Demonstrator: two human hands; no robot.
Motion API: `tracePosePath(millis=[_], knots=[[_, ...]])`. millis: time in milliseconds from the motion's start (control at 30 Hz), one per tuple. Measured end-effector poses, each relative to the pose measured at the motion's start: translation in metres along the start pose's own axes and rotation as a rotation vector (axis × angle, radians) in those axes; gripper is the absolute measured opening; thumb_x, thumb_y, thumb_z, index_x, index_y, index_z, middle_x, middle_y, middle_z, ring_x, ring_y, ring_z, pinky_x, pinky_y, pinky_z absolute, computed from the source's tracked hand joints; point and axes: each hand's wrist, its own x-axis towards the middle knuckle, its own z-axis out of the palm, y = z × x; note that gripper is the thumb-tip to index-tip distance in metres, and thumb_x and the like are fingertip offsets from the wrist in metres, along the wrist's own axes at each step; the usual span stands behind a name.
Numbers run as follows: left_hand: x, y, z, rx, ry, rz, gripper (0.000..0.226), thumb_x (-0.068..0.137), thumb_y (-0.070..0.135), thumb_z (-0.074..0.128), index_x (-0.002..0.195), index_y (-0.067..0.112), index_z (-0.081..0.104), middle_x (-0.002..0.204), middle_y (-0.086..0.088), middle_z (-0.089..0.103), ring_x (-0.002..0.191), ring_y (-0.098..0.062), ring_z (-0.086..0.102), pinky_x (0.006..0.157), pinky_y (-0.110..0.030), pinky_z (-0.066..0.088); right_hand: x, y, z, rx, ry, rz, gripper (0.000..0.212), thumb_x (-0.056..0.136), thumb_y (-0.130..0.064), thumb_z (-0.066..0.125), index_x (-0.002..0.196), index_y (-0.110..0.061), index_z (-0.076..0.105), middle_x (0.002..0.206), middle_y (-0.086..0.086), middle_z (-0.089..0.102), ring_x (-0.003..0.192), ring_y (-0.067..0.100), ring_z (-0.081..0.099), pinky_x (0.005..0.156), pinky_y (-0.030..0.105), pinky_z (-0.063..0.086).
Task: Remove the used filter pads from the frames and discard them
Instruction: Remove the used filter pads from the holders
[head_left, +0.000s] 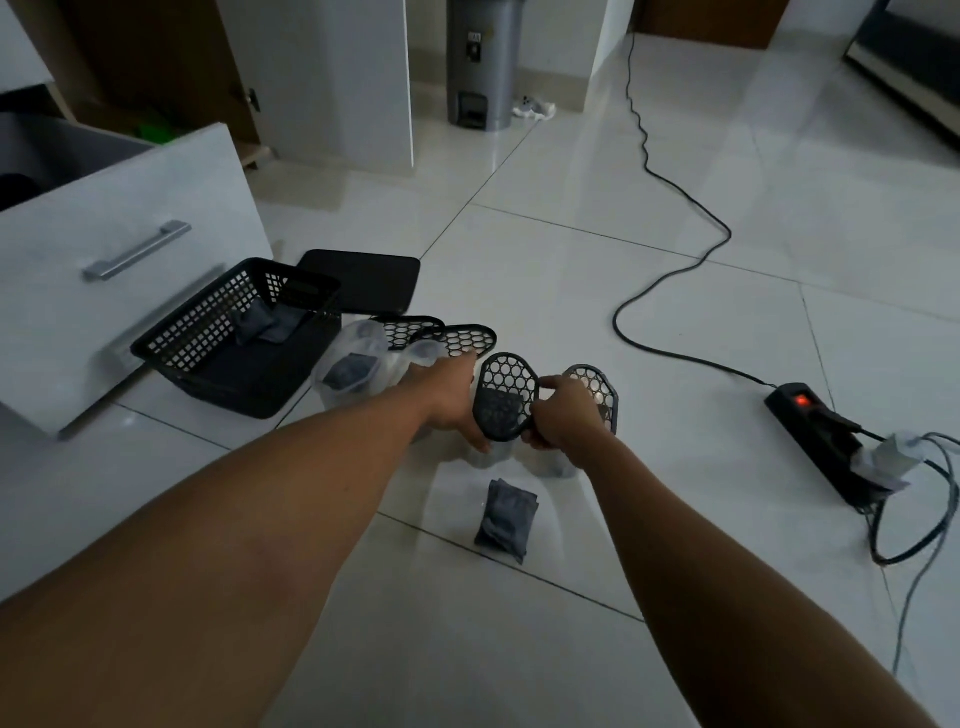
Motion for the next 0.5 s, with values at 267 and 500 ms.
tracePosePath(millis=[267,500], knots=[[-0.006,0.004,-0.01,-0.093,-0.098,0.011,0.144,0.023,0.062,0.092,0.149,0.02,0.037,0.148,-0.001,0.048,0.133,-0.024,0.048,0.109,-0.046,0.042,0.001,-0.002,0.005,-0.325,0.018,-0.104,0.038,0.091,0.0,0.056,0.128,0.001,0.055,0.089,0.021,0.072,0.074,0.029,0.074,0.069,0.043,0.062],[0.004,0.003,-0.011,0.024,-0.129,0.007,0.125,0.051,0.041,0.096,0.154,0.017,0.028,0.151,-0.005,0.044,0.136,-0.026,0.043,0.112,-0.046,0.036,-0.004,-0.006,0.008,-0.617,-0.058,-0.173,0.066,0.081,-0.003,0.074,0.14,-0.002,0.044,0.116,0.016,0.066,0.098,0.029,0.068,0.087,0.038,0.057]])
